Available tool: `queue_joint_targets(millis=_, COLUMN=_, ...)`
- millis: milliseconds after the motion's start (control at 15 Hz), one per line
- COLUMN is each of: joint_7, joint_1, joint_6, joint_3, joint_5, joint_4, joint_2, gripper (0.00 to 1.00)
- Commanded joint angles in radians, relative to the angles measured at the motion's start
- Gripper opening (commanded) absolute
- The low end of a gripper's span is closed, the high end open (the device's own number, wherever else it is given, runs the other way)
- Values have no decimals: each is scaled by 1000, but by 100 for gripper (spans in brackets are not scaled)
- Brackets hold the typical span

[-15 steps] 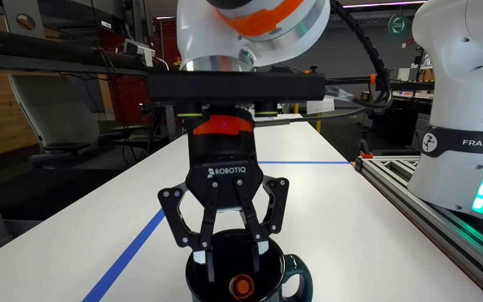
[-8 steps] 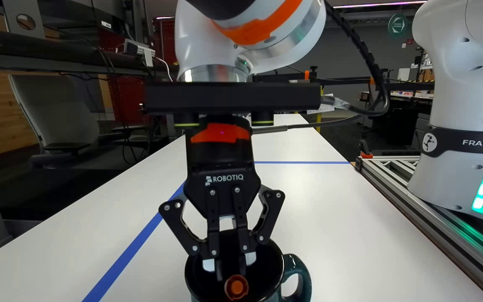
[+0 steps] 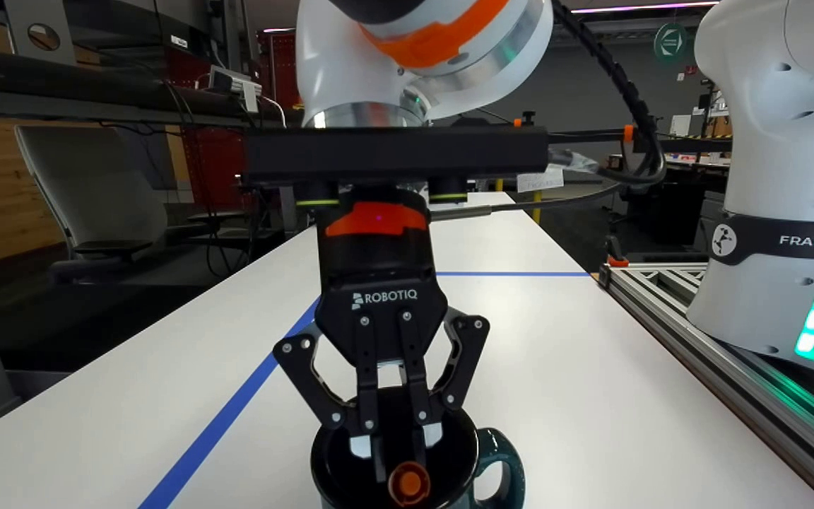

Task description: Remove the marker from the mug.

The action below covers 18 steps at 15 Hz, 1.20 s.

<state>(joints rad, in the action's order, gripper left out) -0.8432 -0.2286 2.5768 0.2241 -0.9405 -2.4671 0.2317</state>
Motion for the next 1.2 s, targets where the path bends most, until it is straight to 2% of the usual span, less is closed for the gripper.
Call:
queue_joint_targets(millis=0, joint_7=-103, joint_1=-28, joint_6=-63, joint_3=-9, joint_5=43, joint_4=-43, joint_2=-91, gripper=5)
queue_joint_targets(millis=733, joint_7=-311, joint_1=-28, joint_6=-118, joint_3=6, joint_5=222, joint_4=-80, joint_2=-271, gripper=5)
queue_joint_targets(millis=1133, joint_7=-415, joint_1=-4, joint_6=-86, joint_3=4, joint_5=336, joint_4=-100, joint_2=-355, gripper=5)
